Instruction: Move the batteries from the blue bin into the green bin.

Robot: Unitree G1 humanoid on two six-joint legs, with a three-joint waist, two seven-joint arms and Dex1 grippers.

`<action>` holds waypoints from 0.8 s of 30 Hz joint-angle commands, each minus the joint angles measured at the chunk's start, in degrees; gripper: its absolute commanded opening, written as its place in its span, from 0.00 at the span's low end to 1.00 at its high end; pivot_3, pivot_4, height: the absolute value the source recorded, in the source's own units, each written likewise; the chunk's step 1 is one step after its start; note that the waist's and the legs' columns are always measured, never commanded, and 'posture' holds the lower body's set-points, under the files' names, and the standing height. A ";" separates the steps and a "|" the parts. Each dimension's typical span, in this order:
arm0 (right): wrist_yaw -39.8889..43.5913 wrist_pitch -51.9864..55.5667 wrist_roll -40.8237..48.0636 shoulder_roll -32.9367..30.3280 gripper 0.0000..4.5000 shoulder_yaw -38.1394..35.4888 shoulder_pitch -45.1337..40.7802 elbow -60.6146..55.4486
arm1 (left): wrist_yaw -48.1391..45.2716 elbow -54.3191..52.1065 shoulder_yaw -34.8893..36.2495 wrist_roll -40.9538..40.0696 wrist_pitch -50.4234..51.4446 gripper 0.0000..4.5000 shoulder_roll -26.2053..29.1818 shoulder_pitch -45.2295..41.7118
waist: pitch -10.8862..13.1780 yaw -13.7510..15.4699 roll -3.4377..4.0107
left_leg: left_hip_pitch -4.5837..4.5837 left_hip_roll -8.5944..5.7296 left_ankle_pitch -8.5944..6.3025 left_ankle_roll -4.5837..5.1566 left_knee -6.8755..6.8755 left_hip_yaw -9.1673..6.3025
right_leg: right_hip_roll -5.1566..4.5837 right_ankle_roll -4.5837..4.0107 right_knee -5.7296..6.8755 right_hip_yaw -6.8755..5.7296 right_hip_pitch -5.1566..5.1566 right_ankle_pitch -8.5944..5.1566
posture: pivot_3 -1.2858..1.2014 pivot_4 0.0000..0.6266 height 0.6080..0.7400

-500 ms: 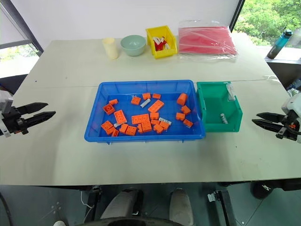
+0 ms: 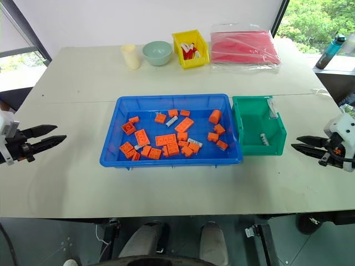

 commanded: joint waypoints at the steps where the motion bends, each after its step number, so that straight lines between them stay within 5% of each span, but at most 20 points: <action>1: -0.55 1.40 1.58 -0.14 0.53 -2.33 -0.96 -1.28 | 0.17 0.04 2.67 -0.71 0.09 0.66 0.67 -0.20 | 0.00 -0.01 0.00 | 0.00 0.00 0.00 0.00 0.00 0.00 | 0.00 0.00 0.00 0.00 0.00 0.00 | 0.52 0.24 1.00; 5: -0.69 0.96 1.17 -0.43 0.96 -2.50 -1.17 -1.21 | 0.74 -0.10 2.96 -0.47 -0.46 1.00 0.49 -0.30 | 0.00 0.00 0.00 | 0.00 0.00 0.00 0.00 0.00 0.00 | 0.00 0.00 0.00 0.00 0.00 0.00 | 0.52 0.24 1.00; 6: -0.70 0.94 1.12 -0.51 0.99 -2.50 -1.24 -1.25 | 0.70 -0.11 2.88 -0.40 -0.69 1.00 0.48 -0.38 | 0.00 0.00 0.00 | 0.00 0.00 0.00 0.00 0.00 0.00 | 0.00 0.00 0.00 0.00 0.00 0.00 | 0.52 0.24 1.00; 17: -0.66 2.60 1.48 -1.28 0.99 -1.05 -4.65 -1.77 | 0.42 -2.19 1.75 -1.61 -0.09 1.00 0.03 -1.71 | 0.00 -0.04 0.00 | 0.00 0.00 0.00 0.00 0.00 0.00 | 0.00 0.00 0.00 0.00 0.00 0.00 | 0.52 0.24 1.00; 24: -2.30 16.42 6.11 0.20 0.99 11.29 -24.87 -12.66 | -2.16 -15.19 -2.21 -7.85 7.96 1.00 0.84 -5.13 | 0.09 -0.48 0.15 | -0.09 0.03 0.01 -0.01 0.04 0.03 | 0.00 0.00 0.06 0.01 -0.13 0.00 | 0.52 0.24 1.00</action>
